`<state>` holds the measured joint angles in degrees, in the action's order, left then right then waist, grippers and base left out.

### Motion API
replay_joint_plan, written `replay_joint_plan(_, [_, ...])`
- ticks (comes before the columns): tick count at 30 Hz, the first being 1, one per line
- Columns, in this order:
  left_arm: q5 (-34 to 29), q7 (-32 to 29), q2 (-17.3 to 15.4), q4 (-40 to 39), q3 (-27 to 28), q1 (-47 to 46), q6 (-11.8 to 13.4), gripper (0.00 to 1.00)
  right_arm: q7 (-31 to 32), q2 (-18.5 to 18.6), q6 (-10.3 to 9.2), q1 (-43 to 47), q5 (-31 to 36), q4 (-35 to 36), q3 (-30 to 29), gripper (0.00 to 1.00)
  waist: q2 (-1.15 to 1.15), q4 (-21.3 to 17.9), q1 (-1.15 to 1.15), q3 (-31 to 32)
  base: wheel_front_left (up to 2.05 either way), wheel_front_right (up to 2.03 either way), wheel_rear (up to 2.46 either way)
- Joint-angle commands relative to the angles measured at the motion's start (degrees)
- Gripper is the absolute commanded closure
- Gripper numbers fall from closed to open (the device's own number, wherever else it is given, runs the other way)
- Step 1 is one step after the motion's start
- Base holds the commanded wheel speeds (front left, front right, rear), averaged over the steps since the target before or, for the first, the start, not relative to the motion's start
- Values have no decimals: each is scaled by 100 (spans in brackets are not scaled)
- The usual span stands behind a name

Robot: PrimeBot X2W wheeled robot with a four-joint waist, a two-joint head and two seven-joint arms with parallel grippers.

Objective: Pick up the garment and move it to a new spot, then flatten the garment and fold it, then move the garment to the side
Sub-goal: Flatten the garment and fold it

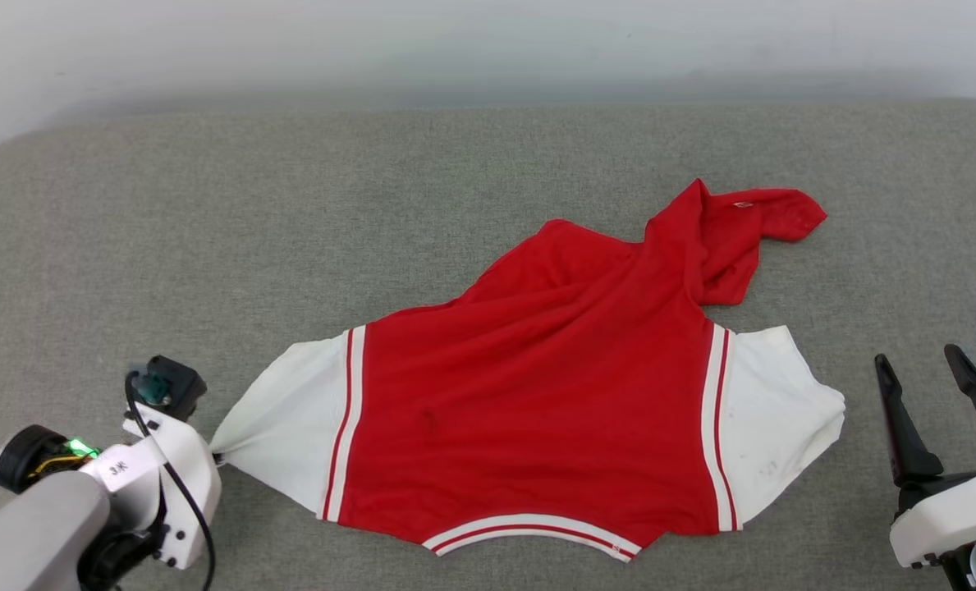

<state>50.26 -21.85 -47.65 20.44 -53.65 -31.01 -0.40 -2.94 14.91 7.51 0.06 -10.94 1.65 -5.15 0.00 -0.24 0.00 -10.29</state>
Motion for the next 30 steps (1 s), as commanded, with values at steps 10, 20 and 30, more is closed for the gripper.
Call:
replay_joint_plan(10, [-330, 1451, 300, -339, 266, 329, 602, 0, 523, 443, -5, 164, -214, 52, 12, 0, 0, 103, 0, 281, 0, 0, 0])
replay_joint_plan(20, [-675, 3244, 424, -1290, 734, 1103, 1756, 0, 2645, 1905, -5, -33, -1234, 86, 1113, 0, 0, 170, 0, 360, 0, 0, 0])
replay_joint_plan(30, [-1642, 3709, 1035, -2140, 1398, 1585, 2548, 0, 3778, 2524, -5, -834, -2043, -439, 1861, 0, 0, 573, 0, 64, 0, 0, 0])
